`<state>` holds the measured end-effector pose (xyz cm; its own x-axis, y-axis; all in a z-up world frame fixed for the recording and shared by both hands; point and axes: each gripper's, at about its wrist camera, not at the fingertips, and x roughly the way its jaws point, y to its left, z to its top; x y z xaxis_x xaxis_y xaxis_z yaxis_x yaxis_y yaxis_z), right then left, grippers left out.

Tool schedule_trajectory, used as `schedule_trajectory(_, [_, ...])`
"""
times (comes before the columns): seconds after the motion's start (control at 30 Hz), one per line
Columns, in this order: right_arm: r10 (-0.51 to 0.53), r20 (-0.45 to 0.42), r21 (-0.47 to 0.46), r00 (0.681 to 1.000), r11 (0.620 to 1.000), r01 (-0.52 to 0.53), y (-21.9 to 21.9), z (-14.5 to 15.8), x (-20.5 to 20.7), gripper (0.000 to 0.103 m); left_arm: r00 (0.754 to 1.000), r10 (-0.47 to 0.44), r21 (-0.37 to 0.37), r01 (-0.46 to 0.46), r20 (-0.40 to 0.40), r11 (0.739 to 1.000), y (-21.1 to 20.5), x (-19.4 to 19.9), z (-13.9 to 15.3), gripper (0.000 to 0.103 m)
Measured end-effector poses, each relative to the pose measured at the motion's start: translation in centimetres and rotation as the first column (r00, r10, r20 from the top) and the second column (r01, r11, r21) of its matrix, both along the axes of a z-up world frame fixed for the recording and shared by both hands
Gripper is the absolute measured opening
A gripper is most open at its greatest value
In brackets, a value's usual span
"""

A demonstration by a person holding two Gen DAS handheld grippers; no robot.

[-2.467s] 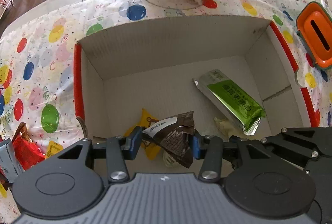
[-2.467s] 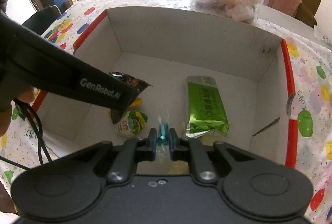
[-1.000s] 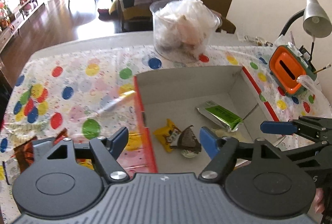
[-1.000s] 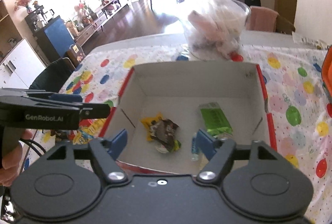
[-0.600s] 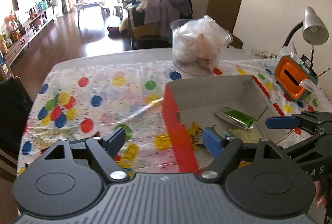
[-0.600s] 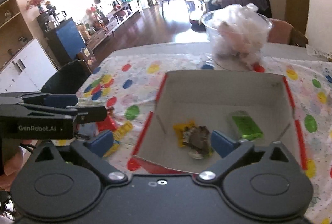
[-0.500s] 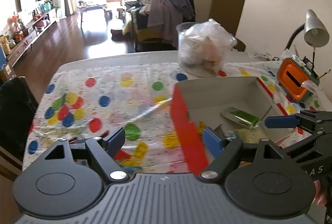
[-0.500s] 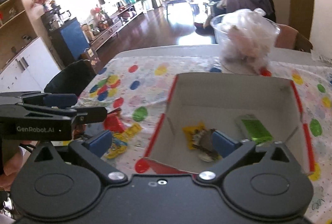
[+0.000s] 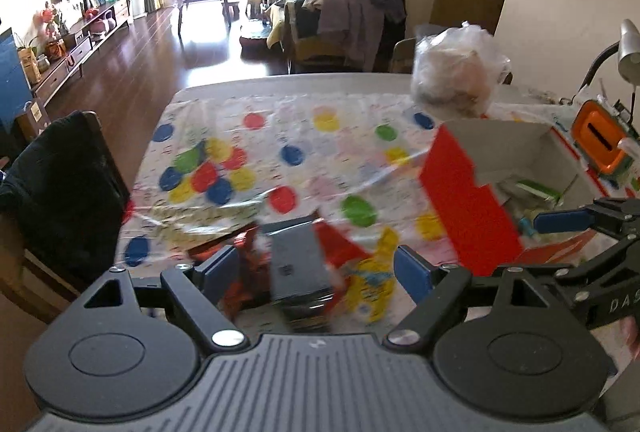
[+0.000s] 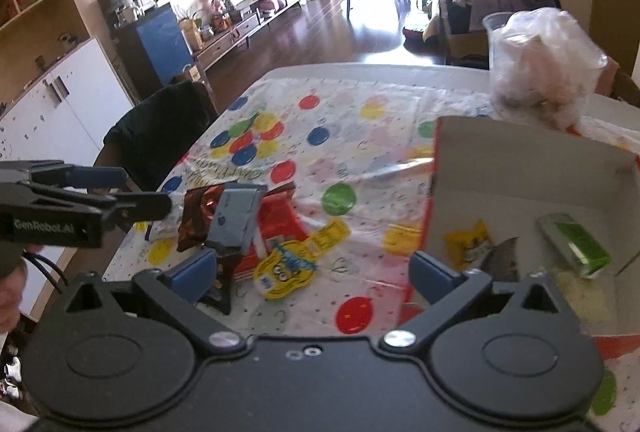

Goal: Organize snacks
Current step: 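Withdraw both tools from the box back to the snack pile, then grasp the white biscuit packet with left tool while right tool grasps Minion yogurt pouch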

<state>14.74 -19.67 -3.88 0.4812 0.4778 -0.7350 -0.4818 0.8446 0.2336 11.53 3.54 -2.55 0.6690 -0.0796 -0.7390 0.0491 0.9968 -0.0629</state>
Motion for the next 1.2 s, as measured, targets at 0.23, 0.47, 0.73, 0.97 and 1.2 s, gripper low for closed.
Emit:
schedule_trajectory(0.23, [-0.048, -0.089, -0.008, 0.995, 0.999, 0.048, 3.3, -2.6, 0.9, 0.103, 0.998, -0.062, 0.046, 0.063, -0.026, 0.997, 5.2, 0.0, -2.0, 0.085])
schedule_trajectory(0.47, [-0.093, -0.129, -0.063, 0.987, 0.994, 0.086, 6.2, -5.4, 1.9, 0.101, 0.988, -0.121, 0.028, 0.124, -0.1, 0.992, 9.6, 1.0, -4.9, 0.085])
schedule_trajectory(0.73, [-0.177, -0.223, -0.143, 0.959, 0.979, 0.147, 7.5, -8.8, 3.8, 0.098, 0.963, -0.159, 0.036, 0.171, -0.218, 0.985, 12.5, 3.9, -8.7, 0.085])
schedule_trajectory(0.97, [-0.115, -0.236, -0.171, 0.965, 0.982, 0.076, 8.7, -9.8, 4.4, 0.093, 0.93, -0.259, 0.054, 0.282, -0.261, 0.958, 12.7, 5.9, -10.6, 0.085])
schedule_trajectory(1.2, [-0.198, -0.253, -0.18, 0.947, 0.971, 0.155, 9.3, -10.4, 5.5, 0.087, 0.861, -0.367, 0.068, 0.414, -0.353, 0.908, 12.4, 8.0, -12.5, 0.085])
